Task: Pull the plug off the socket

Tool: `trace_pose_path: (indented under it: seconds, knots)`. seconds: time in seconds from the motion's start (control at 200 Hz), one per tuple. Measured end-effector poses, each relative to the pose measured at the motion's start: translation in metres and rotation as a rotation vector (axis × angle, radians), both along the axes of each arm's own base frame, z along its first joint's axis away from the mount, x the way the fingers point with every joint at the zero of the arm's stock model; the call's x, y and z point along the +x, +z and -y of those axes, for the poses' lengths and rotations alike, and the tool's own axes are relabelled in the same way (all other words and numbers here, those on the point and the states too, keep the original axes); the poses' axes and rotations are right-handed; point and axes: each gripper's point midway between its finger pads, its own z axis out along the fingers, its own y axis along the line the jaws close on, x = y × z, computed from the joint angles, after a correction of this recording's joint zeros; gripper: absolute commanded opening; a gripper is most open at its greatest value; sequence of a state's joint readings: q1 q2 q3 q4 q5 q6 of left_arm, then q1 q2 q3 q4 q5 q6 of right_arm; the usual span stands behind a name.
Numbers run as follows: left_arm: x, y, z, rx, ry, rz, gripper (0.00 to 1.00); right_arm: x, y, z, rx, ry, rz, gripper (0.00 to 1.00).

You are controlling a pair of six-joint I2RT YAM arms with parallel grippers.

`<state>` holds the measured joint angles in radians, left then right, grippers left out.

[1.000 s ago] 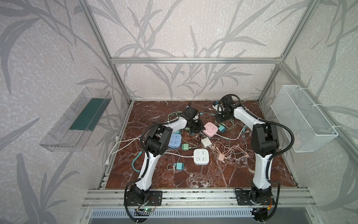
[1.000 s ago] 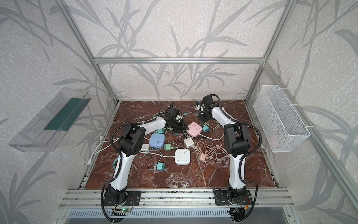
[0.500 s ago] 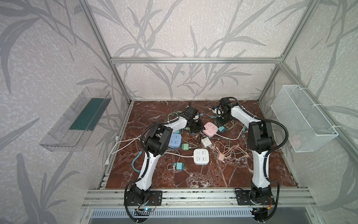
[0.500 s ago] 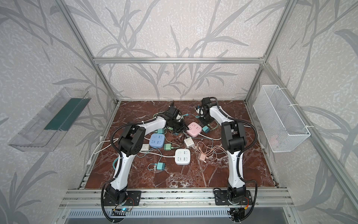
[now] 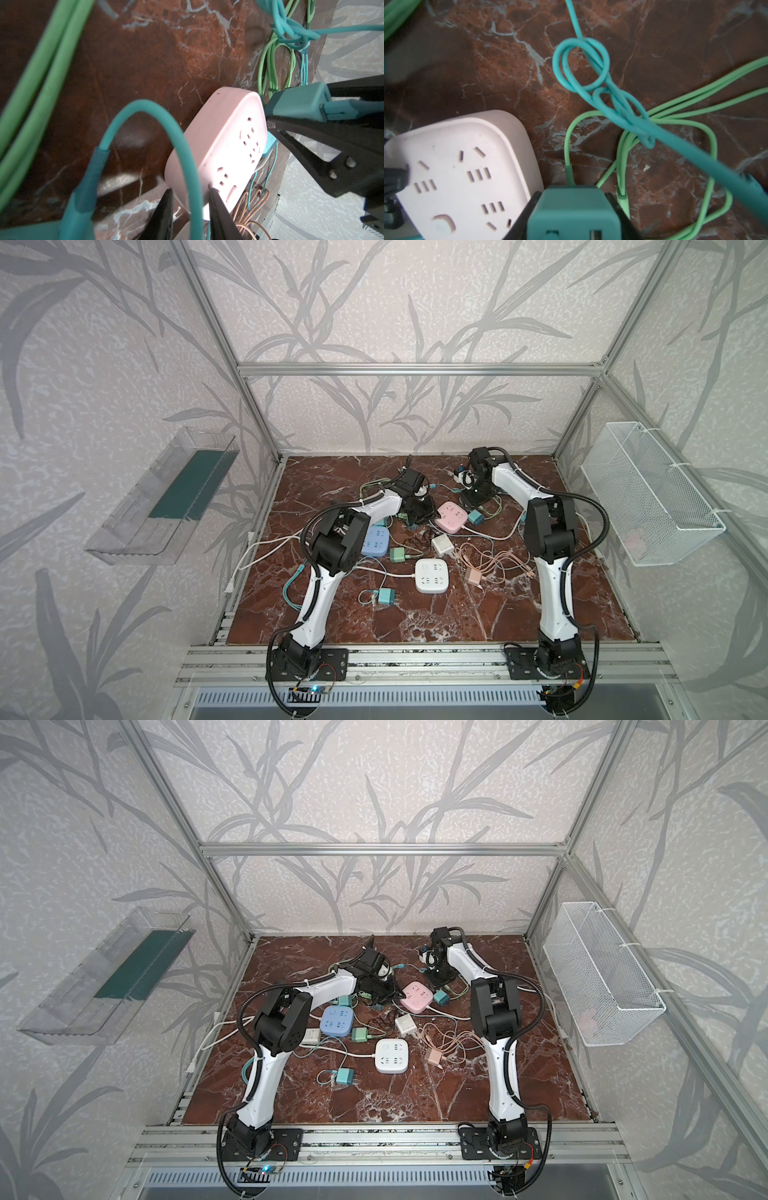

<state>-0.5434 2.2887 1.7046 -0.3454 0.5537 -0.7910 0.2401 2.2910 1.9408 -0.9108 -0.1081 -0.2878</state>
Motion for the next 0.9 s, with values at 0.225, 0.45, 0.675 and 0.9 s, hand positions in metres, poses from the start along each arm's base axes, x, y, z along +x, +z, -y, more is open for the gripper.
trace_pose_path:
  seconds: [0.225, 0.45, 0.675, 0.9]
  knots:
    - [0.0003, 0.0009, 0.0001, 0.013, -0.004, 0.017, 0.3, 0.0002, -0.0015, -0.0005, 0.002, -0.007, -0.017, 0.34]
    - [0.0021, 0.0021, -0.001, 0.025, 0.003, 0.03, 0.3, 0.0035, -0.0001, -0.0009, 0.0, -0.014, -0.027, 0.49]
    - [0.0025, 0.0021, -0.0029, 0.033, 0.009, 0.035, 0.31, 0.0051, 0.0044, -0.0023, 0.007, -0.031, -0.024, 0.6]
    - [0.0037, 0.0028, -0.0037, 0.04, 0.014, 0.043, 0.31, 0.0059, 0.0056, -0.0024, 0.009, -0.036, -0.021, 0.65]
